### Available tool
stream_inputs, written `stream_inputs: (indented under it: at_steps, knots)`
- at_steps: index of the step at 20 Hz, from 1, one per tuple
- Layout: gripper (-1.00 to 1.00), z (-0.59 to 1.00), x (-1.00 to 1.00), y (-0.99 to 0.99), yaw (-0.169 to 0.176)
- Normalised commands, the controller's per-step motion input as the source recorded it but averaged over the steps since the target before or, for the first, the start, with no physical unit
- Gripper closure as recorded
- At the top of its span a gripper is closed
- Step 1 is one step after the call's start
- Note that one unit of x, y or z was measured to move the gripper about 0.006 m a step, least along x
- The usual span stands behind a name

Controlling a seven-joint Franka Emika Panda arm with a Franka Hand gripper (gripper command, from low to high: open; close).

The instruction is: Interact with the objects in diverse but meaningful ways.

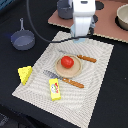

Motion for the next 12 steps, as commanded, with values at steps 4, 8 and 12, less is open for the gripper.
stream_inputs:
  at_steps: [4,8,12]
  knots:
    - [1.00,-0.14,-0.90,-0.70,0.000]
    - [1.00,-0.18,-0.92,-0.68,0.000]
    - [1.00,-0.20,-0.93,-0.64,0.000]
